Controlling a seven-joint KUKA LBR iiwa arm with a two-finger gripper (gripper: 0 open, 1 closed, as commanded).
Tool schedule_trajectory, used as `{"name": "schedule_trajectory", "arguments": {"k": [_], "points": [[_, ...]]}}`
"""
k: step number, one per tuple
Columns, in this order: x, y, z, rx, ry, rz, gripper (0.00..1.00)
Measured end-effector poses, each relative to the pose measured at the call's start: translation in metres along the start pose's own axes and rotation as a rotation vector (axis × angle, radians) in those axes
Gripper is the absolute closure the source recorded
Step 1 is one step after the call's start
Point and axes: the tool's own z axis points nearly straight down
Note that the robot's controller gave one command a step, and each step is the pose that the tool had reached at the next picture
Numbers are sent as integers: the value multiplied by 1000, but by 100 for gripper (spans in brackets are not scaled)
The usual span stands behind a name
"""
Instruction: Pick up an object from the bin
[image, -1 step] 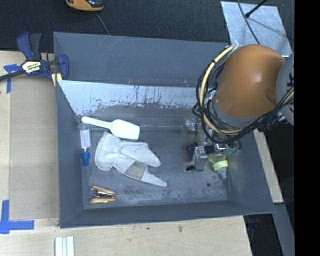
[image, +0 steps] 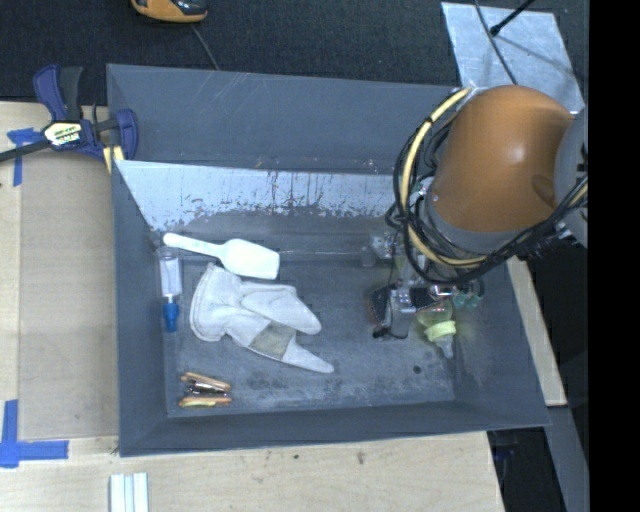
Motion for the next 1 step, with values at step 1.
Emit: {"name": "schedule_trajectory", "arguments": {"k": [1], "points": [[-10, -28, 41, 0, -6, -78, 0]]}}
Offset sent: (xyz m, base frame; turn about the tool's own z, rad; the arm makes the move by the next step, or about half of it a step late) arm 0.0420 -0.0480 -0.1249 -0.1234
